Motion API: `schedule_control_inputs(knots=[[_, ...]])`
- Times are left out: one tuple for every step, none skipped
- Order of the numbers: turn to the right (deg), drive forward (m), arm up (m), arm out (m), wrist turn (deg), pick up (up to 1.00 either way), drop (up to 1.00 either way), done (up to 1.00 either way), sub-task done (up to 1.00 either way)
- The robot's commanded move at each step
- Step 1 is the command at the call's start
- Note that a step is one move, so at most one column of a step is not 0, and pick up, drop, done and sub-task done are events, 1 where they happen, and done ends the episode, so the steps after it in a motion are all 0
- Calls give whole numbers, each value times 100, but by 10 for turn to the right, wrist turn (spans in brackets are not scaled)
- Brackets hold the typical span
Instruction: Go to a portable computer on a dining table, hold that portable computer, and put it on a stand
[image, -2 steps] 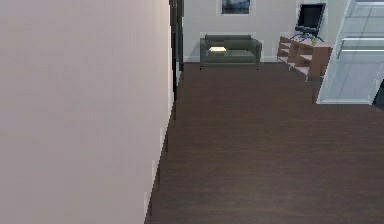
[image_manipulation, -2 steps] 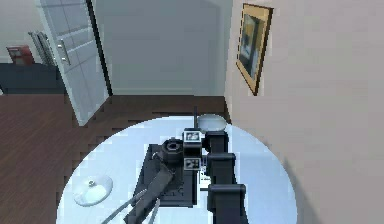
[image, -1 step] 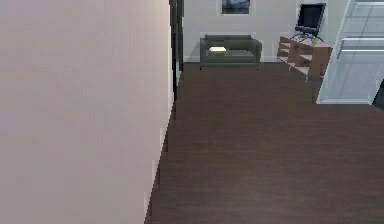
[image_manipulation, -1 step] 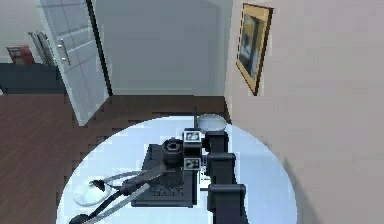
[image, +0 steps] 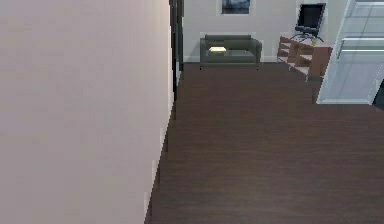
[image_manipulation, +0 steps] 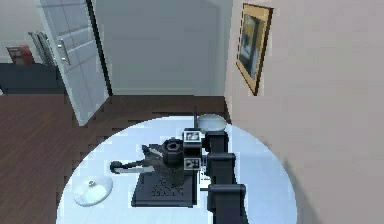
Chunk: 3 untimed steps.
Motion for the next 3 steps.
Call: schedule_control_inputs(knots=[[0, 0, 0, 0, 390, 0, 0, 0, 0], [0, 0, -30, 0, 0, 0, 0, 0, 0], [0, 0, 0, 0, 0, 100, 0, 0, 0]])
